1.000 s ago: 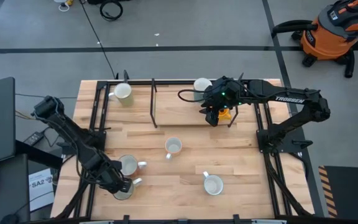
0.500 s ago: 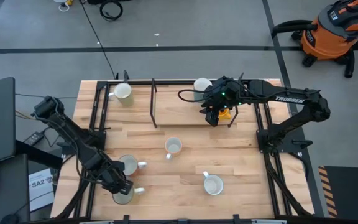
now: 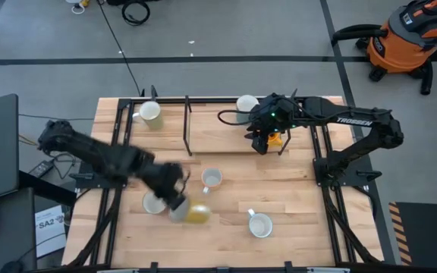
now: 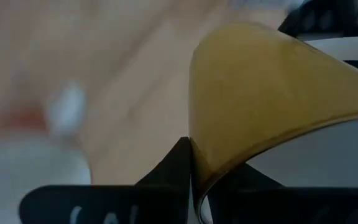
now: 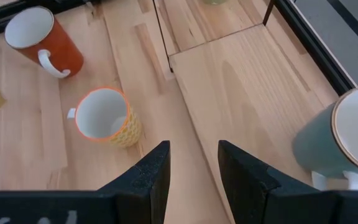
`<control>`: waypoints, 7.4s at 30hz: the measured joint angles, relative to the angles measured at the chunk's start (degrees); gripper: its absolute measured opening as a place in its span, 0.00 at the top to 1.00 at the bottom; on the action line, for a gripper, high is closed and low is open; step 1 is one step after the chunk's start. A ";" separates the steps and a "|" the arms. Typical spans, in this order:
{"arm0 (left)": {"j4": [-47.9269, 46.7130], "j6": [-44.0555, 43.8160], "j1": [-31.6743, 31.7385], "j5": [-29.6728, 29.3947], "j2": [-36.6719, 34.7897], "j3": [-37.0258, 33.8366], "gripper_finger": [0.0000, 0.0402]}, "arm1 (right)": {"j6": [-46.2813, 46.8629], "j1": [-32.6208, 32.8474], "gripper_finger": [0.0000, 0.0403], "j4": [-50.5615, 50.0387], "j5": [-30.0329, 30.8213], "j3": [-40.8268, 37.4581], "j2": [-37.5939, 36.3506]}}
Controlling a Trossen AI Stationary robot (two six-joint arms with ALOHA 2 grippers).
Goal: Place coffee mugs
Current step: Put the light yellow mug on the shelf, then put the light green mug on the shelf
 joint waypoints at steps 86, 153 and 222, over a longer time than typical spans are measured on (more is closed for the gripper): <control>-11.46 78.22 40.28 -7.36 46.25 45.05 0.81 | -0.15 -4.04 0.65 -3.12 0.04 0.00 -10.91; -12.21 76.92 34.24 -16.40 45.64 44.48 0.77 | -1.60 -4.04 0.65 -3.77 0.11 0.00 -10.93; -35.65 98.24 68.93 -16.53 22.97 44.54 0.77 | -1.03 -3.98 0.65 -4.01 0.07 0.02 -10.93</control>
